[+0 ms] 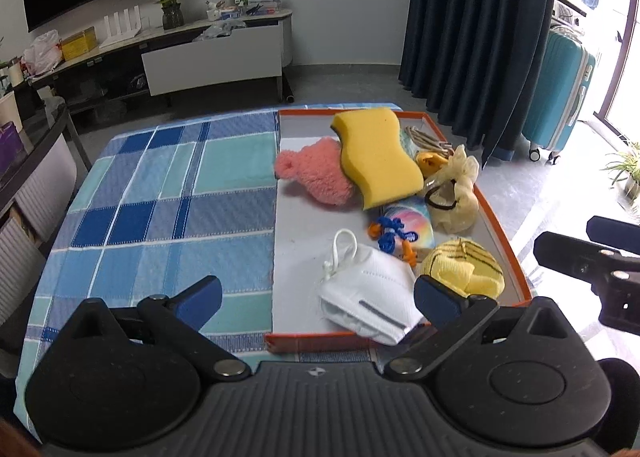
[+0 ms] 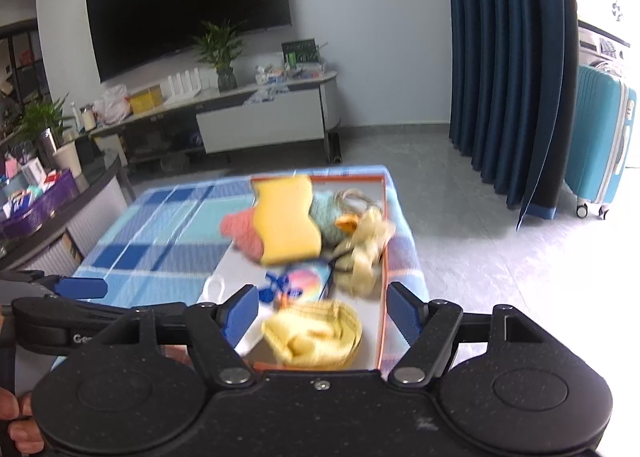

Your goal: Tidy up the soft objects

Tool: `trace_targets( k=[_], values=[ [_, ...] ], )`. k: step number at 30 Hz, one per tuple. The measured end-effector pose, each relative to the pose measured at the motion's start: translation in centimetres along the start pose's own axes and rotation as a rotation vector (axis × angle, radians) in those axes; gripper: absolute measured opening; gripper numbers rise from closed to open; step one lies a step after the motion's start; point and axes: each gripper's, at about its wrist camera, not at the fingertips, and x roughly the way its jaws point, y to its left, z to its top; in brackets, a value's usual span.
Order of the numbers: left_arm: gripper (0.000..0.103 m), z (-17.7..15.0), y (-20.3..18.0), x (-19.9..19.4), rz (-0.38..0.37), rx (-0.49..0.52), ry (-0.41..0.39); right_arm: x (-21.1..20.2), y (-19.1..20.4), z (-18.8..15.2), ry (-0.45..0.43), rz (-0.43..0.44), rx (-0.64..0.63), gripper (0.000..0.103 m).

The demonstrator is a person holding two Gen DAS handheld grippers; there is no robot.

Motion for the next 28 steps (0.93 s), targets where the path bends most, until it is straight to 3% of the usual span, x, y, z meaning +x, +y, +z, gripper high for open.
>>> trace_targets(
  k=[11, 28],
  values=[
    [0.103, -1.0, 0.4, -0.3, 0.006, -0.02, 0.016, 0.2, 1.0, -2.2, 0.085, -0.011, -0.006, 0.084],
    [0.103, -1.5, 0.8, 1.0, -0.016, -0.04, 0.053, 1.5, 1.4, -2.3, 0.118, -0.008, -0.015, 0.085]
  ],
)
